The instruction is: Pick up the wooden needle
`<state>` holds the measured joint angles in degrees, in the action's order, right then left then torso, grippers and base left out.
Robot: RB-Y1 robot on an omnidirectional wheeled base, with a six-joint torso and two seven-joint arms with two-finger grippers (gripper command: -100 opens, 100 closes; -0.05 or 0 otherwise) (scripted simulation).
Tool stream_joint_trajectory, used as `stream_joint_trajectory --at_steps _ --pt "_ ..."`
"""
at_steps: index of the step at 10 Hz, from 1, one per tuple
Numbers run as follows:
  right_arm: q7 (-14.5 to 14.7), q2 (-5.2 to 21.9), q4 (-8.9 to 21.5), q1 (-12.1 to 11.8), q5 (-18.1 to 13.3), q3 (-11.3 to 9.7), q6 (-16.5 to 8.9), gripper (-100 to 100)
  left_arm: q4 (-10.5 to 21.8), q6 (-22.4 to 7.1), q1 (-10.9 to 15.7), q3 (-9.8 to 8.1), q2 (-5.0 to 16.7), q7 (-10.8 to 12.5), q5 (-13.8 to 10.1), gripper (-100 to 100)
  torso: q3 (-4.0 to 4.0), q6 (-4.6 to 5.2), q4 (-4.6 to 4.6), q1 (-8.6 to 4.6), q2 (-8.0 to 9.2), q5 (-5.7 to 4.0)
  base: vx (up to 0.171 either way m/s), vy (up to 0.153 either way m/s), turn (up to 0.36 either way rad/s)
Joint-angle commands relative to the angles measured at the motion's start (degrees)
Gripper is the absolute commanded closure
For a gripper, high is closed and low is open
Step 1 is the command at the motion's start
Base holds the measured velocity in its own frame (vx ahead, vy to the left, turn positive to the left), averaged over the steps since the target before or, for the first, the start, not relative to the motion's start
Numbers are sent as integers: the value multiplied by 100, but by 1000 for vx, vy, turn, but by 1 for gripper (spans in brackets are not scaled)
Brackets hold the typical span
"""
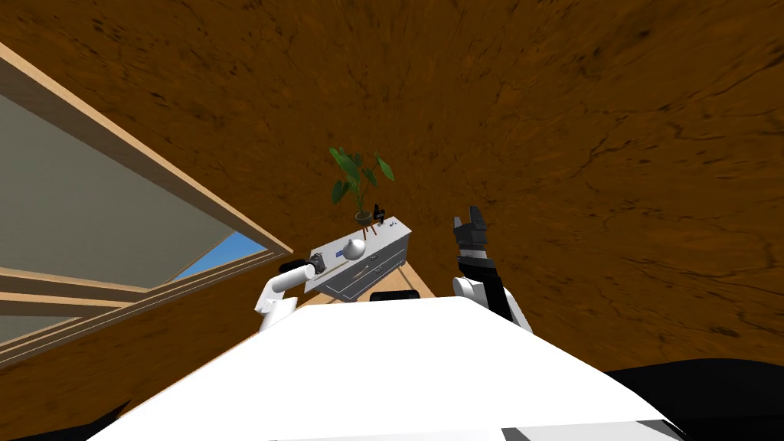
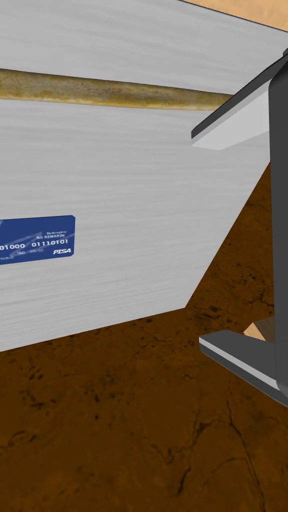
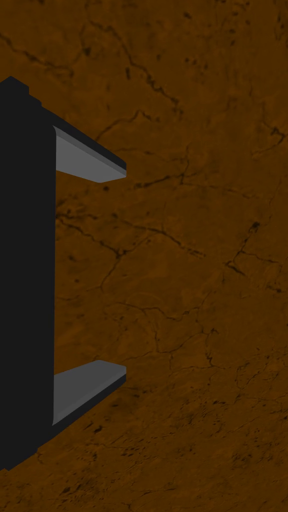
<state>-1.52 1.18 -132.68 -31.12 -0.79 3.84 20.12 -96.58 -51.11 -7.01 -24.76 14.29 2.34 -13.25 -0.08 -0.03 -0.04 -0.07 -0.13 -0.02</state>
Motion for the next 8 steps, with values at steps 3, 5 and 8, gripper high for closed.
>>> stream_joint_trajectory --at_steps 3,5,8 --pt "0 0 0 0 0 0 0 0 194 -570 111 -117 51 0 -29 -100 3 1 1 1 4 0 27 -9 -28" --pt "0 0 0 0 0 0 0 0 376 -911 204 -214 93 -4 -53 -100 -1 0 0 0 -2 0 46 -12 -42" --pt "0 0 0 0 0 0 0 0 726 -1404 382 -396 177 -13 -98 -100 1 -1 0 2 3 0 37 -10 -48"
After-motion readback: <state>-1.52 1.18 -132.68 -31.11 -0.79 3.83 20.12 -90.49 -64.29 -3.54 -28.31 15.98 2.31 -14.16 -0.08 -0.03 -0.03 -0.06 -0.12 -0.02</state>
